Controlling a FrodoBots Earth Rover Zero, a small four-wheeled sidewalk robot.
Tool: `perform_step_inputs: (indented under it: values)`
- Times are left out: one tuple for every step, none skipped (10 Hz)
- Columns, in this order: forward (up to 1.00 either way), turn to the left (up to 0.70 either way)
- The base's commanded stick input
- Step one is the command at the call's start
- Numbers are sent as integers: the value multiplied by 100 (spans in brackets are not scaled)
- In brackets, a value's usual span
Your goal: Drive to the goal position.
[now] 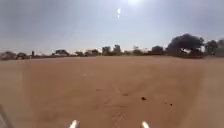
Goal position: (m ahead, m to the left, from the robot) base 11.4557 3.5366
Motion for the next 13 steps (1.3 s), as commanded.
perform_step_inputs:
  values:
    - [70, 0]
    - [70, 0]
    - [70, 0]
    - [70, 0]
    - [70, 0]
    - [70, 0]
    - [70, 0]
    - [70, 0]
    - [70, 0]
    - [70, 0]
    - [70, 2]
    - [70, 19]
    - [70, 35]
